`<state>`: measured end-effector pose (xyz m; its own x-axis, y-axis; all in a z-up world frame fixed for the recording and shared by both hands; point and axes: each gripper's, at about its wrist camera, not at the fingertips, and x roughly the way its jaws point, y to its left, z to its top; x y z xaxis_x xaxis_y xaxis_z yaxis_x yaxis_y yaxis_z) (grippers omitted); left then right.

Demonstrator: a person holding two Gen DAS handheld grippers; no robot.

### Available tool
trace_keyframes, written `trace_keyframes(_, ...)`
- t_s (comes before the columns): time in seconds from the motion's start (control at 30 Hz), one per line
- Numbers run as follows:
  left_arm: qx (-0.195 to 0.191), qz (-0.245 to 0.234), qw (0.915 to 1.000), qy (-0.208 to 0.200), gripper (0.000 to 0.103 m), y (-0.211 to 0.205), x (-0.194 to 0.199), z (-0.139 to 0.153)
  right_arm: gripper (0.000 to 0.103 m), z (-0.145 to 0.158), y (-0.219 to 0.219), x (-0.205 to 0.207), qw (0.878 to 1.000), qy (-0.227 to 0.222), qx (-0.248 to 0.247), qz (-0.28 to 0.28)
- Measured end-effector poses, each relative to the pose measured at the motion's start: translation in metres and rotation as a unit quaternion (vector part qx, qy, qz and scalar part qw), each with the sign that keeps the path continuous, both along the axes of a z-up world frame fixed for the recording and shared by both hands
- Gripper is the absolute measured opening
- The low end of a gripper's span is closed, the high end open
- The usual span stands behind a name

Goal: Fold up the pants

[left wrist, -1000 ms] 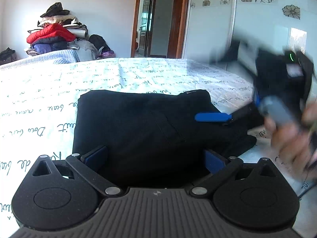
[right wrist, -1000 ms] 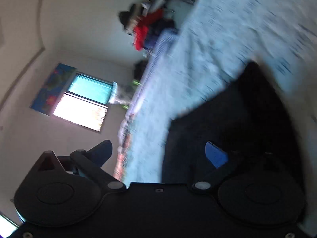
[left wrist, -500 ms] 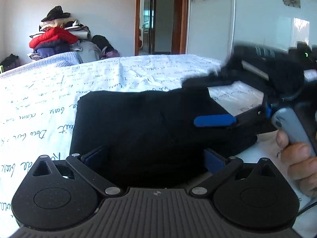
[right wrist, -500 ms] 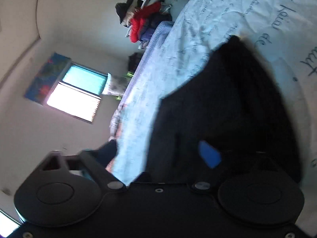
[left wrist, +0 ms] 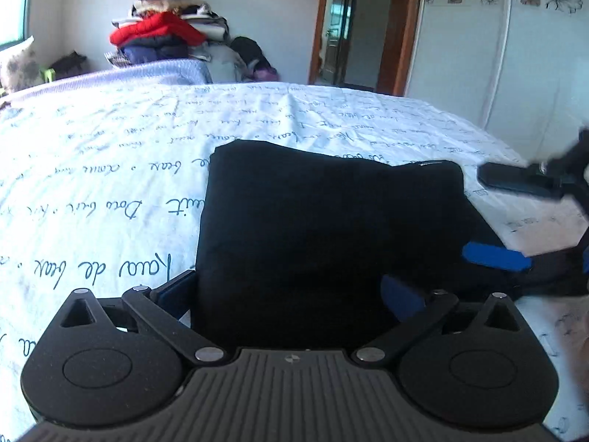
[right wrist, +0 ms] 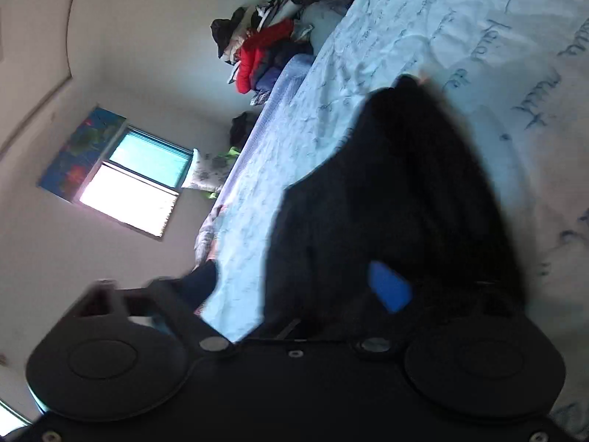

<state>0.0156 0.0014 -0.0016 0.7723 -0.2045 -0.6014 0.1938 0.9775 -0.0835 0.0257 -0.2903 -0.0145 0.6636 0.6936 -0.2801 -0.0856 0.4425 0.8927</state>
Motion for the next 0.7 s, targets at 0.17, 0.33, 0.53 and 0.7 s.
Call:
trace_keyframes(0.17,-0.022,0.036,0.9991,-0.003,0.101,0.013,0.001,0.021,0.084,0.018,-0.005,0.001,1.0,0.023,0.003,-0.003)
trace_keyframes(0.33,0.017,0.016,0.9983,-0.054,0.102,-0.013,0.014,0.035,0.093,0.065,0.015,0.012,0.988,-0.066,-0.134,-0.038)
trace_keyframes(0.53,0.072,0.015,0.9956,-0.058,0.102,-0.035,0.025,0.001,0.094,0.024,0.056,0.046,0.932,-0.044,-0.36,-0.005)
trace_keyframes(0.7,0.057,0.04,0.9961,-0.055,0.102,-0.016,0.013,0.014,0.096,0.035,0.048,0.038,0.933,-0.049,-0.357,-0.013)
